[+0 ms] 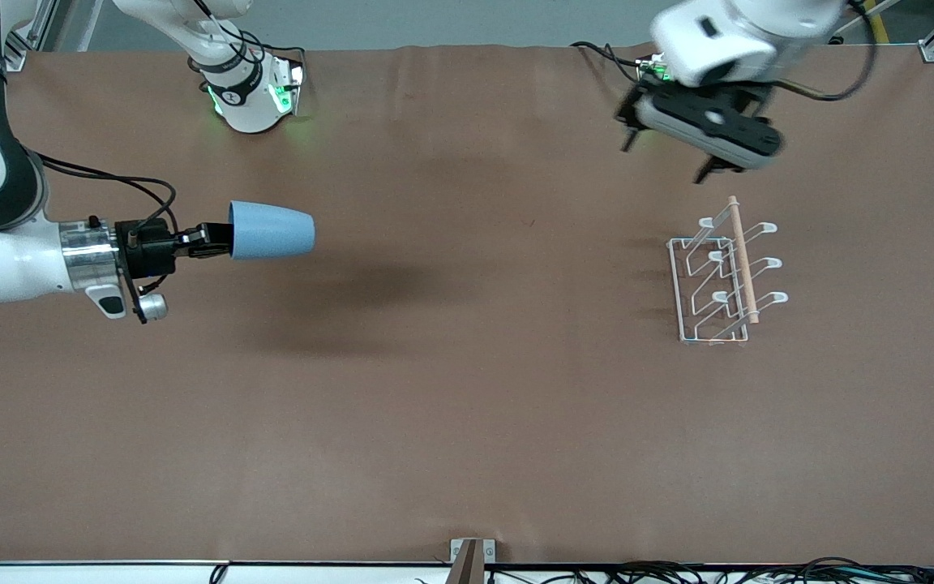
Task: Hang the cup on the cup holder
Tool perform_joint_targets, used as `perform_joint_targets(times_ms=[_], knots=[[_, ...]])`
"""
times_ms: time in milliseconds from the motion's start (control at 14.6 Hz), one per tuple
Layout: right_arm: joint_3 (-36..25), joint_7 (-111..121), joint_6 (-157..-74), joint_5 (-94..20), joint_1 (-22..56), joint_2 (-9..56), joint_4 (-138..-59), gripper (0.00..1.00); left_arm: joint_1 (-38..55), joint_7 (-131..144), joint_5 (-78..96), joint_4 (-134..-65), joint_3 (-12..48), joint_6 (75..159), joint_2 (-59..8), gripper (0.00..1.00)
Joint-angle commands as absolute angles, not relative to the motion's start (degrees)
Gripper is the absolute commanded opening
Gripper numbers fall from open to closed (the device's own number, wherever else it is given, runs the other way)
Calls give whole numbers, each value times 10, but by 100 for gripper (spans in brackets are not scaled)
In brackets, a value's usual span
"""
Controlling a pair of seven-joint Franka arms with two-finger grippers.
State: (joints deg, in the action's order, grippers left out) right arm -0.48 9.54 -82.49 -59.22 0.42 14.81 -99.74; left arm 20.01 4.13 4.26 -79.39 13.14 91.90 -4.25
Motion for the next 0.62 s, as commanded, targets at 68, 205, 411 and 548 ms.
perform_joint_targets(times_ms=[68,205,411,548], knots=[[-8,101,-823,-676,37,184,-999,1,266,39,43,-749,132,1030,-98,100],[-9,101,-829,-717,56,201,-996,1,301,40,43,-747,132,1093,-116,100],[-9,101,-828,-740,74,225,-992,1,336,33,44,-746,133,1171,-148,100],[-9,102,-828,-744,86,231,-991,1,358,33,44,-743,132,1201,-165,100]])
